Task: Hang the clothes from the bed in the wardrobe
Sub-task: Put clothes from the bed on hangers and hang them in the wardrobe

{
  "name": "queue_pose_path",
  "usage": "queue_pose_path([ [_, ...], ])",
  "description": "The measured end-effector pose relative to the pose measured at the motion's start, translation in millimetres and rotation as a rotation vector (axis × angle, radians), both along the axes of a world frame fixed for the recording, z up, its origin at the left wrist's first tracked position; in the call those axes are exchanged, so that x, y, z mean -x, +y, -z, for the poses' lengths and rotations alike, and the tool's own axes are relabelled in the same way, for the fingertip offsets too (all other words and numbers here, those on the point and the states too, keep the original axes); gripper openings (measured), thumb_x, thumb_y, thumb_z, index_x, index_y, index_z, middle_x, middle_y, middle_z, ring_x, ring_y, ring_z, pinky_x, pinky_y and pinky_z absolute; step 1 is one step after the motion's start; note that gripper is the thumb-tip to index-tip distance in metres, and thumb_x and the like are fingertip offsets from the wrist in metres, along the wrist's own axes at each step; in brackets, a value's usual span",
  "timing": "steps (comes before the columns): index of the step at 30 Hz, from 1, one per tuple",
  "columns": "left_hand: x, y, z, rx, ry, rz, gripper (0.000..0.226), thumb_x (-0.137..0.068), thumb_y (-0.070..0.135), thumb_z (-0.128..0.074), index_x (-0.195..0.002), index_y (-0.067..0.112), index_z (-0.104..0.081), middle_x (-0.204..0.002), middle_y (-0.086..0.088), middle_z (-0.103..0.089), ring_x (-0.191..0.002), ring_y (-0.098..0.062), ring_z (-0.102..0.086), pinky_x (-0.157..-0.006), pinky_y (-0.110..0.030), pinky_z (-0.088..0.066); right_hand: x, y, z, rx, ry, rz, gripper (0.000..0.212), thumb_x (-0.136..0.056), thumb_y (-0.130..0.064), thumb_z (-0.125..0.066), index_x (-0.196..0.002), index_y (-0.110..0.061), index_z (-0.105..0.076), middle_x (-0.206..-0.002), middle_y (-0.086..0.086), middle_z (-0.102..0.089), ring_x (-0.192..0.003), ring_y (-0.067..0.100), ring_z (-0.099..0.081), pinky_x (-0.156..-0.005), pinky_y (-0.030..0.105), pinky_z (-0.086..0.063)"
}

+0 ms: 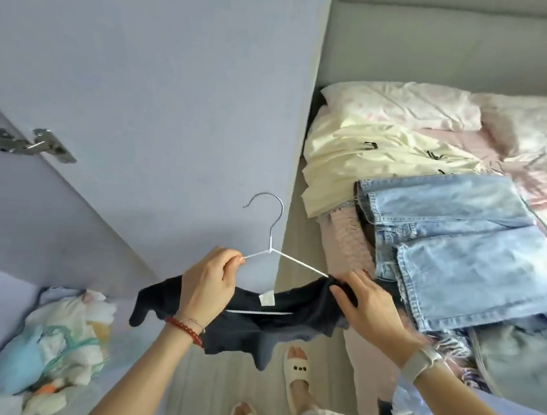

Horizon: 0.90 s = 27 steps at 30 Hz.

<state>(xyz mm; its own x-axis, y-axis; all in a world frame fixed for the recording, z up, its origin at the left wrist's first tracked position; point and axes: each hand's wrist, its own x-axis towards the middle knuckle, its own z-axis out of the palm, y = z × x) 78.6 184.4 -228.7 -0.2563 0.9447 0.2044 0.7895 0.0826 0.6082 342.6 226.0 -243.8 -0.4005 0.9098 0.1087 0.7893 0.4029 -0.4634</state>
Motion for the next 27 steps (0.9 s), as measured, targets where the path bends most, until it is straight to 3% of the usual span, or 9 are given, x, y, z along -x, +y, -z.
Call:
queue_pose_path([
  [4, -73.9, 32.3, 2.5, 0.039, -0.034, 0.179, 0.011, -0.089, 0.011, -0.057, -0.082, 0.012, -0.065, -0.079, 0.007, -0.064, -0.065, -0.011, -0.051, -0.058, -0.023, -0.035, -73.5, -12.4, 2.9, -0.001, -0.031, 0.220, 0.018, -0.087, -0.037, -0.054, -0.095, -0.022, -0.058, -0.087, -0.003, -0.066, -0.076, 0.021, -0.063, -0.063, 0.023, -0.036],
  [8, -157.1, 71.8, 1.5, 0.076, -0.015, 0.367, 0.012, -0.090, 0.015, -0.055, -0.083, 0.014, -0.064, -0.074, 0.015, -0.056, -0.063, -0.011, -0.051, -0.050, -0.015, -0.031, -150.6, -18.7, 3.5, -0.075, -0.059, 0.430, 0.016, -0.084, -0.031, -0.060, -0.095, -0.020, -0.064, -0.087, -0.003, -0.071, -0.071, 0.021, -0.067, -0.054, 0.028, -0.048],
  [12, -268.9, 118.9, 4.1, 0.124, -0.031, 0.601, 0.014, -0.091, 0.015, -0.054, -0.086, 0.010, -0.066, -0.083, 0.004, -0.064, -0.072, -0.016, -0.057, -0.058, -0.022, -0.038, -238.6, -23.9, 10.2, -0.107, -0.042, 0.722, 0.011, -0.079, -0.027, -0.064, -0.083, -0.018, -0.068, -0.072, -0.003, -0.070, -0.059, 0.021, -0.066, -0.047, 0.028, -0.046],
  [19, -495.9, 170.9, 18.2, 0.235, 0.049, 0.944, 0.021, -0.094, 0.019, -0.048, -0.094, 0.007, -0.065, -0.094, -0.010, -0.065, -0.085, -0.029, -0.060, -0.074, -0.036, -0.046, -402.7, -40.0, 50.3, -0.046, -0.005, 1.178, 0.010, -0.082, -0.016, -0.064, -0.087, -0.008, -0.067, -0.081, 0.009, -0.069, -0.073, 0.032, -0.064, -0.066, 0.036, -0.048],
  [23, -596.2, 180.3, 34.8, 0.193, 0.114, 1.122, 0.033, -0.094, 0.015, -0.044, -0.126, 0.013, -0.054, -0.122, -0.008, -0.055, -0.114, -0.023, -0.049, -0.102, -0.032, -0.027, -477.3, -42.0, 72.0, -0.069, 0.044, 1.360, 0.011, -0.086, -0.014, -0.058, -0.089, -0.005, -0.063, -0.084, 0.013, -0.067, -0.080, 0.034, -0.060, -0.077, 0.040, -0.039],
  [27, -660.6, 186.9, 66.5, 0.264, 0.266, 1.205, 0.052, -0.094, 0.020, -0.041, -0.144, 0.019, -0.026, -0.152, -0.002, -0.022, -0.141, -0.020, -0.013, -0.114, -0.042, -0.007, -548.4, -33.0, 94.8, -0.036, 0.025, 1.471, 0.017, -0.090, -0.019, -0.051, -0.091, -0.005, -0.060, -0.088, 0.014, -0.064, -0.087, 0.034, -0.057, -0.085, 0.043, -0.032],
])
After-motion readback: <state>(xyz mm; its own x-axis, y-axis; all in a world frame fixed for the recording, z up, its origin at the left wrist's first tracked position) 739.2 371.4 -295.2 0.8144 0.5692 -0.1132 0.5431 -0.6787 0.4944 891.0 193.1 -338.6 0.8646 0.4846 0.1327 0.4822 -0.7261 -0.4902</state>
